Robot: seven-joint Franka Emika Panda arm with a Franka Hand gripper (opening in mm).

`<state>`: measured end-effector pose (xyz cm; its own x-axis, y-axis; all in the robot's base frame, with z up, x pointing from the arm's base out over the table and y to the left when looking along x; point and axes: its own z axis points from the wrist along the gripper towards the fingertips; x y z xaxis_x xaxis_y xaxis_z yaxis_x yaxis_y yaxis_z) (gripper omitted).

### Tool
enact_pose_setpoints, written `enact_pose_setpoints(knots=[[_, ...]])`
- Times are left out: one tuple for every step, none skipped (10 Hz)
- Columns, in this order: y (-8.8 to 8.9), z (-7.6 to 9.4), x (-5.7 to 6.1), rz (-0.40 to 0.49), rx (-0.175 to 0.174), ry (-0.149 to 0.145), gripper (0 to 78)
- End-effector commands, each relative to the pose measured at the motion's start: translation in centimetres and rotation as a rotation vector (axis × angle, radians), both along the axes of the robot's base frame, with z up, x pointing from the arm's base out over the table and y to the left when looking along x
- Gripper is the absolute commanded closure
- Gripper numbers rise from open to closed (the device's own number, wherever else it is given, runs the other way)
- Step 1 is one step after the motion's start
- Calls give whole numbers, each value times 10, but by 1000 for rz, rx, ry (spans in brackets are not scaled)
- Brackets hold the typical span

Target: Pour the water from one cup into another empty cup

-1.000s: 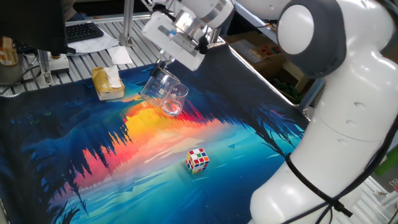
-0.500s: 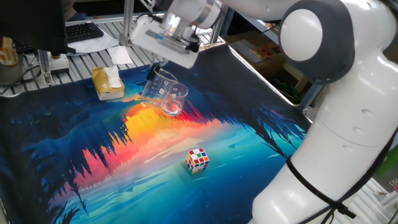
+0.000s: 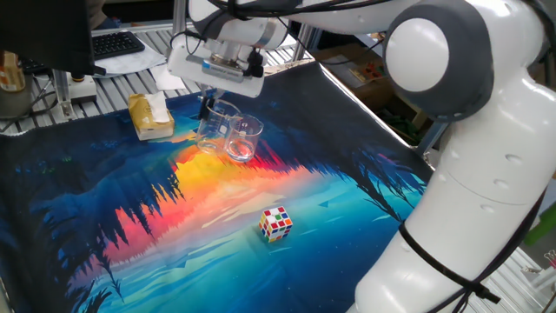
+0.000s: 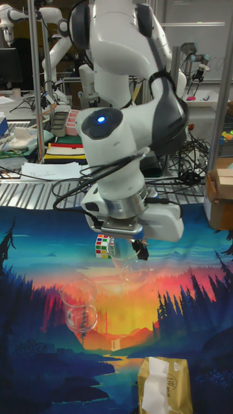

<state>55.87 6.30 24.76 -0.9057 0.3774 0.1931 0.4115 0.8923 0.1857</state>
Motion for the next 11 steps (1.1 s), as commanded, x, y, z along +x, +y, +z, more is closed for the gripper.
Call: enact_pose_setpoints(knots=[[9, -21, 12, 22, -82, -56, 763], [10, -24, 13, 22, -83, -60, 763], [10, -26, 14, 27, -90, -63, 763], [11, -28, 15, 32, -107, -69, 763], [12, -33, 16, 32, -112, -77, 763], [13, -37, 18, 31, -112, -85, 763], [13, -39, 18, 32, -112, -88, 763], [14, -44, 20, 34, -111, -94, 763], [14, -47, 20, 39, -114, -101, 763], [14, -50, 20, 46, -115, -106, 763], [14, -55, 20, 47, -115, -115, 763]])
